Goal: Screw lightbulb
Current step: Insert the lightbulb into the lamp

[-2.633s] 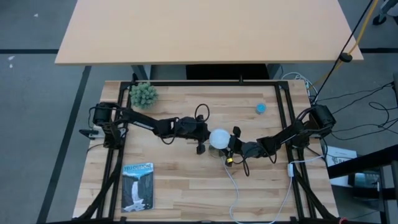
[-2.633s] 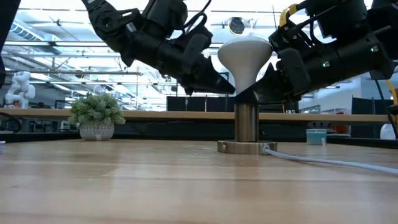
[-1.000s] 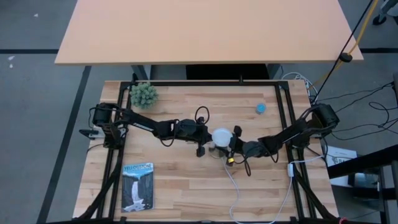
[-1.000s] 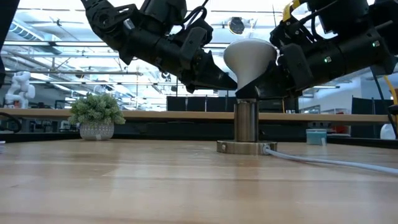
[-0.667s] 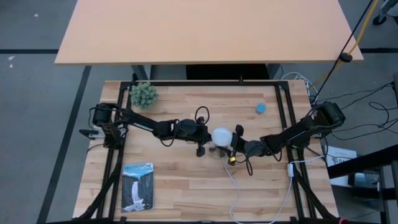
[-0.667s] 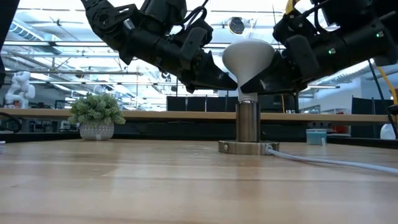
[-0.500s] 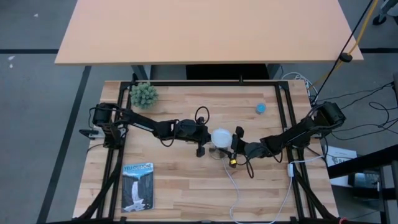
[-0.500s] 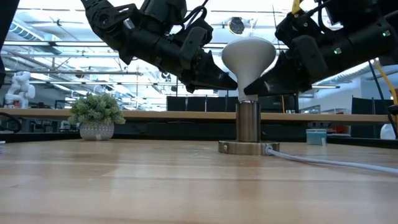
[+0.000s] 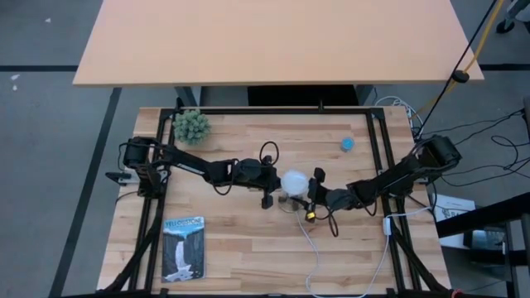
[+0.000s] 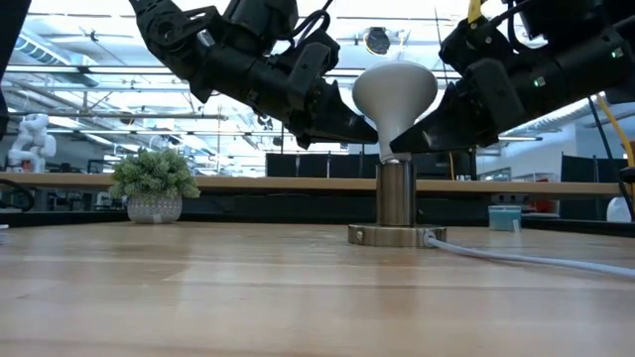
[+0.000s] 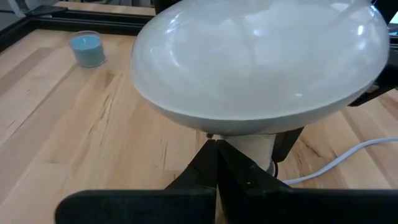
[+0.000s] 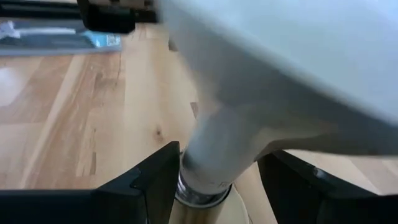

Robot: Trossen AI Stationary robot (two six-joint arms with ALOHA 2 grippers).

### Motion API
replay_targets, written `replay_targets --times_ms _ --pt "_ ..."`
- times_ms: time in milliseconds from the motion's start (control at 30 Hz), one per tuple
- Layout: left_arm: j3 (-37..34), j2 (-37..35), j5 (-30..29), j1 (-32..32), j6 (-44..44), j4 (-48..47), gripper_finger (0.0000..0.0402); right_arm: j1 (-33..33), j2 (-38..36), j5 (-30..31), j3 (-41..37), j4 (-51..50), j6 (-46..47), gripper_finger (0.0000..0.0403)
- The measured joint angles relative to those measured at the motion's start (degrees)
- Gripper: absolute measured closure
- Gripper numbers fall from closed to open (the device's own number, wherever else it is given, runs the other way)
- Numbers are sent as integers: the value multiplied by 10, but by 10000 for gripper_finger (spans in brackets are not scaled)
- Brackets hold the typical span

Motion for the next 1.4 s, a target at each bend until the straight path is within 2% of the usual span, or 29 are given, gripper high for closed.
replay_targets --times_ms 200,433,633,1067,1400 --pt "0 0 0 0 1 0 400 0 -28 -2 0 -23 0 195" --pt "0 0 1 0 2 0 400 0 -58 -34 0 -90 28 195" --pt "0 0 2 0 1 0 400 4 -77 -35 0 -108 13 199" --pt "0 0 1 0 1 11 400 4 -88 -50 0 -127 8 287" --pt "0 0 1 0 1 28 400 4 -88 -50 0 -130 -5 322"
